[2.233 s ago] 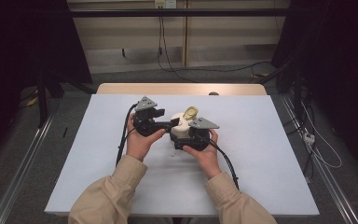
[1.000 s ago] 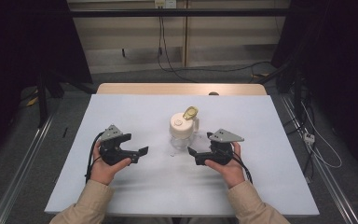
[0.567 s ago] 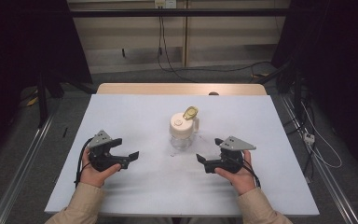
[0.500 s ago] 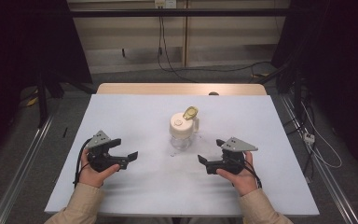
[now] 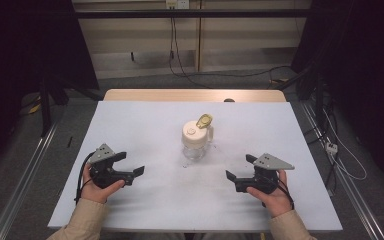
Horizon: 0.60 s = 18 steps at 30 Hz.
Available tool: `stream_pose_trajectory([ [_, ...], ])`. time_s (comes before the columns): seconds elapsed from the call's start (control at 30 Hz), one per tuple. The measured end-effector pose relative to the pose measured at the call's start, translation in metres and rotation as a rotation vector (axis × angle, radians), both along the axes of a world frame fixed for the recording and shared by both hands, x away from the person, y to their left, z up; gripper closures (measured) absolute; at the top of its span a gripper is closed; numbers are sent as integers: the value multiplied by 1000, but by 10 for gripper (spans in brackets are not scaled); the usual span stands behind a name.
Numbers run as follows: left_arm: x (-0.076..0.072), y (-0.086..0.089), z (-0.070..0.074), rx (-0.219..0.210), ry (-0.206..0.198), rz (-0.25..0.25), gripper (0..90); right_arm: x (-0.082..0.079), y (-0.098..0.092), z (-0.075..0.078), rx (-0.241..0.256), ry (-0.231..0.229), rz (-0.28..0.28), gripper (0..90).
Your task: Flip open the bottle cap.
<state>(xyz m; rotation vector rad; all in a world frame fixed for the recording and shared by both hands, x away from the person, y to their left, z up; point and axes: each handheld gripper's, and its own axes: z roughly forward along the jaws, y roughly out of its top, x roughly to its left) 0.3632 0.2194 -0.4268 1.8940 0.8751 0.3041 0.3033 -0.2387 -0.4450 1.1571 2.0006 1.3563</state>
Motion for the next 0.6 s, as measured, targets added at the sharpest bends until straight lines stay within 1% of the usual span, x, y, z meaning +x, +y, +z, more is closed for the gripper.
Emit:
stream_pose_trajectory([
  [0.2, -1, 2, 0, 1, -2, 6, 71, -10, -16, -1, 1, 0, -14, 62],
  [0.37, -1, 4, -2, 5, 0, 10, 71, -14, -28, -3, 3, 4, -34, 60],
  [0.6, -1, 3, -3, 7, 2, 15, 70, -15, -33, -4, 0, 8, -48, 58],
])
